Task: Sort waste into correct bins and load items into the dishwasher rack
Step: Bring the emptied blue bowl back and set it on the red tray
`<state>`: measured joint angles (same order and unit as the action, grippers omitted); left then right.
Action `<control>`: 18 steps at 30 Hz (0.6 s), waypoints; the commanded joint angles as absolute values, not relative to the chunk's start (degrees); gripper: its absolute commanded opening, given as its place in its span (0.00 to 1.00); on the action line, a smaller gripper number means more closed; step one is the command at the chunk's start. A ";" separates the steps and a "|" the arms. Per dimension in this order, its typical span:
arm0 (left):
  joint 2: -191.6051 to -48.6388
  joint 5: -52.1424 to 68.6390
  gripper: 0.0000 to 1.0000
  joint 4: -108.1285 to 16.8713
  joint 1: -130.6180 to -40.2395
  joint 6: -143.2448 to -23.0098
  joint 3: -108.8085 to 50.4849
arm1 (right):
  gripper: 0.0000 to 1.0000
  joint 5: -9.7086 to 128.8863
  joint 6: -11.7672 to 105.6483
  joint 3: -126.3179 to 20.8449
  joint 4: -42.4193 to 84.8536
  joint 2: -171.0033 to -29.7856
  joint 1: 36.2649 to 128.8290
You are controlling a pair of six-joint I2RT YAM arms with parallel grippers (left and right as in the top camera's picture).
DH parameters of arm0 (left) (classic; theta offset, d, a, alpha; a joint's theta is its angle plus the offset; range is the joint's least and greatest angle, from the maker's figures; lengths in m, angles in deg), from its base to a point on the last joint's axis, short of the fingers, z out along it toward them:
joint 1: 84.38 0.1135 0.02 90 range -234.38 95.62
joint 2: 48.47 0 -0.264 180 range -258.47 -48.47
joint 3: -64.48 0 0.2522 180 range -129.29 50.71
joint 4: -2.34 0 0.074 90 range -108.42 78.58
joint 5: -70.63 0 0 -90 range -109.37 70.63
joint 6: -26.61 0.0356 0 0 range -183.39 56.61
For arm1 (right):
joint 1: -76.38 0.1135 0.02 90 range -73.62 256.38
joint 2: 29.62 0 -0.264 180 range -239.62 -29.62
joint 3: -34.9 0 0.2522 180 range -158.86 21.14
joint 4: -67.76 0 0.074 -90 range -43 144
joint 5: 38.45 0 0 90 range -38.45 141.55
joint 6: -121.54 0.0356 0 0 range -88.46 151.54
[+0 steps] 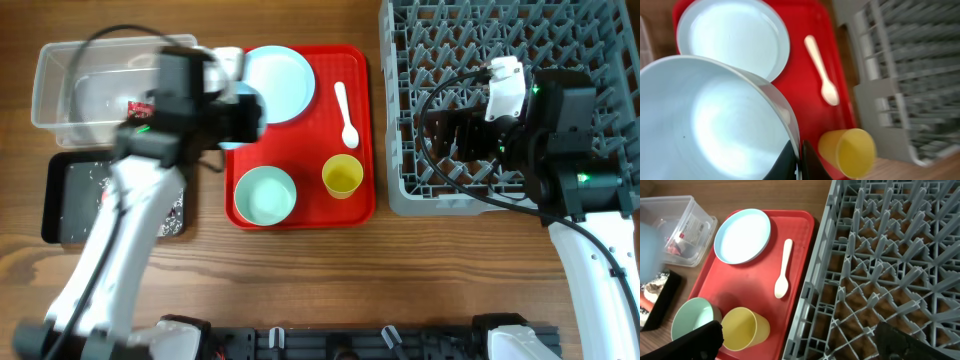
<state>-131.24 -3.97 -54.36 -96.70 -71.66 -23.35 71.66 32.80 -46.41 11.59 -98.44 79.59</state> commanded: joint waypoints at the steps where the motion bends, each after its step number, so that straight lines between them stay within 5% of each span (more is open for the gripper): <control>1: -140.28 -17.19 0.04 -51.61 -102.36 -77.08 -23.54 | 1.00 72.36 33.54 -47.00 11.76 -98.85 79.52; 18: -154.49 -16.69 0.04 -45.46 -108.89 -80.03 -23.54 | 1.00 72.36 33.19 -47.00 11.92 -98.90 79.52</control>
<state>-154.03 -16.62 -43.91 -107.60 -78.37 -23.35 71.66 32.82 -46.41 11.61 -98.44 79.59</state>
